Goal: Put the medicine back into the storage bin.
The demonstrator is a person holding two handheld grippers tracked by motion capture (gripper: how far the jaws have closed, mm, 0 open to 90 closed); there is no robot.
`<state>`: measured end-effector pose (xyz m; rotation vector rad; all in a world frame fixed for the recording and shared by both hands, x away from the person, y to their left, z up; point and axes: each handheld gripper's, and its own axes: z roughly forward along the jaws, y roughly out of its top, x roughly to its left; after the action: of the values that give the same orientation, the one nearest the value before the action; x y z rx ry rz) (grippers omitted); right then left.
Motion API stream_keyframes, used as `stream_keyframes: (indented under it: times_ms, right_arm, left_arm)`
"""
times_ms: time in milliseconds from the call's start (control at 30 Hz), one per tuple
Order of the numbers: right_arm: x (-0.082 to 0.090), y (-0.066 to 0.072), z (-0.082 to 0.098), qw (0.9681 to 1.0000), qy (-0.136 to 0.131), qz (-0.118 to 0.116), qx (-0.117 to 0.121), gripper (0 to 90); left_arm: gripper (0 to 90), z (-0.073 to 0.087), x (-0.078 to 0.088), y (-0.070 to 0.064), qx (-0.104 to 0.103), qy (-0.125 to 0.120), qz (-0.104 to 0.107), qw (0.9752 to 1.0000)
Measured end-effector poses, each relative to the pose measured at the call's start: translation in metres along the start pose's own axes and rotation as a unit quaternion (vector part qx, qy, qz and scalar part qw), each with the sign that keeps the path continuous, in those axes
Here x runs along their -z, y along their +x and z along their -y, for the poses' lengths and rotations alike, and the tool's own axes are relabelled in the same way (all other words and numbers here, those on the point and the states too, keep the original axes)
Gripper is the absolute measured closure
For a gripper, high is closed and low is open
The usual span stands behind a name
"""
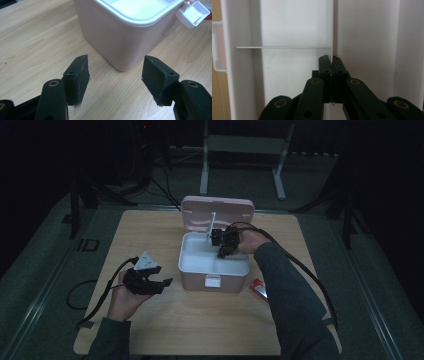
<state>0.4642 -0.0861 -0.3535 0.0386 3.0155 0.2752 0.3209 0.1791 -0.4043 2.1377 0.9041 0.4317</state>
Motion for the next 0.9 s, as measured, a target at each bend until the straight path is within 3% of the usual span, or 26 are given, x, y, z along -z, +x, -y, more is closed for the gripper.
stream_keyframes:
  times_ms: [467,833,900]
  right_arm:
    - [0.010,0.006,-0.001,0.9994,-0.014,0.028,0.012,89.6]
    - [0.039,0.008,0.008,0.9967,-0.062,0.051,0.001,89.6]
    - [0.044,0.010,0.010,0.9969,-0.064,0.047,-0.001,89.5]
  left_arm:
    - [38.1,0.000,0.000,0.001,0.001,0.001,0.000,1.0000]
    - [38.1,0.001,0.001,0.000,0.003,0.000,0.002,1.0000]
    - [38.1,0.001,0.001,0.001,0.001,0.000,0.001,1.0000]
